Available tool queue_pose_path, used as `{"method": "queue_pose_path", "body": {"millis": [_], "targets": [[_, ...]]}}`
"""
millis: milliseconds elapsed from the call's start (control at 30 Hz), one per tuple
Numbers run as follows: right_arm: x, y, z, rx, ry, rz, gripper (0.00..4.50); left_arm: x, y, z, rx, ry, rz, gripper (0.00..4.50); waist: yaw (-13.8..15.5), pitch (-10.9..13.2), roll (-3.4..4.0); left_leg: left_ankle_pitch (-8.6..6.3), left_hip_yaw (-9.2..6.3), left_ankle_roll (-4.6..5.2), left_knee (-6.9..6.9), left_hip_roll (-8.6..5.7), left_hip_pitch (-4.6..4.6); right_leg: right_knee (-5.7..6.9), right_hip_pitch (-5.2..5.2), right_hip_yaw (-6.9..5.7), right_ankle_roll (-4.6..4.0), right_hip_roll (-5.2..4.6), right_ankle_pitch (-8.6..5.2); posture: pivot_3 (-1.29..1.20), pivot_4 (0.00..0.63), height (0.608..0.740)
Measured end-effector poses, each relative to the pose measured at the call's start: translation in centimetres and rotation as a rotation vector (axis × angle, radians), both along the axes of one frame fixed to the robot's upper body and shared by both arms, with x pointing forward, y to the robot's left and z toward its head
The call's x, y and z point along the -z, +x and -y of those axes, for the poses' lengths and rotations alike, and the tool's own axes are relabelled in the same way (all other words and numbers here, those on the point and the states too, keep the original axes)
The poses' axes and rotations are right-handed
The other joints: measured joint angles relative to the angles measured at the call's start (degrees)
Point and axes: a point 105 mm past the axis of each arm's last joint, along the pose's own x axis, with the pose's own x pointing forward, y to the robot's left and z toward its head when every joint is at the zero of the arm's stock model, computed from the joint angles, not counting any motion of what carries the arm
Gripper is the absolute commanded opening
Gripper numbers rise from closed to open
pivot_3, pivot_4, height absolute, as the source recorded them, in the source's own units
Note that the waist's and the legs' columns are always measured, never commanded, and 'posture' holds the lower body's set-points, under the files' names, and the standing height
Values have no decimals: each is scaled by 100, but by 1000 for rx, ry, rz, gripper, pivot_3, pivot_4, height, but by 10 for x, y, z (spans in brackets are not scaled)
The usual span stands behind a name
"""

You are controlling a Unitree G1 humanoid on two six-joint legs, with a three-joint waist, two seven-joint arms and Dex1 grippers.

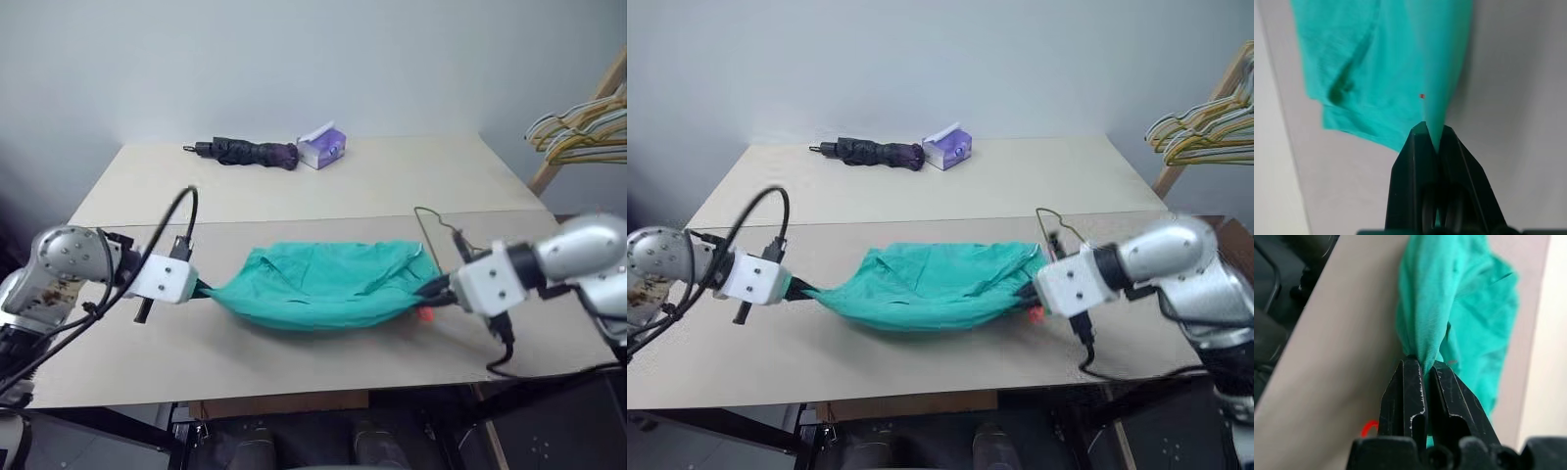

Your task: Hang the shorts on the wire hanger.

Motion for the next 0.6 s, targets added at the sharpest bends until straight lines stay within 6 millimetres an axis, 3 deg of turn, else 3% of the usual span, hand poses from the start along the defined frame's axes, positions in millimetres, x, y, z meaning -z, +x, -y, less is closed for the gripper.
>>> {"method": "queue_pose_path", "body": {"millis": [100,133,233,333,467,600], "targets": [[-24,39,-7,32,48,116,0,-31,35,19,-55,-123,155,37,43,61,-18,4,-2,4,5,-7,-1,0,1,2,6,0,7,17,71,740],[-33,63,-10,89,57,202,0,-45,54,19,-119,-150,235,37,49,64,-20,4,-3,4,8,-9,-3,-1,-1,2,9,-1,9,17,71,740],[-64,125,-13,303,77,465,0,-94,102,8,-333,-179,495,37,62,85,-19,3,-10,4,-3,-21,-25,12,-34,7,12,-6,6,34,57,740],[-108,179,-8,573,93,782,0,-148,148,-4,-623,-293,743,37,91,93,-20,8,-16,-3,-9,-37,-98,82,-145,16,-27,-16,24,39,46,740],[-172,194,-14,779,315,1150,0,-214,162,-3,-814,-412,1075,37,153,93,-21,26,-21,-33,-71,-34,-159,102,-236,11,-42,-16,21,34,35,740],[-214,178,-8,847,553,1420,0,-285,138,10,-804,-571,1371,37,186,94,-22,40,-15,-57,-80,-47,-253,110,-328,11,-41,-34,21,31,44,740]]}}
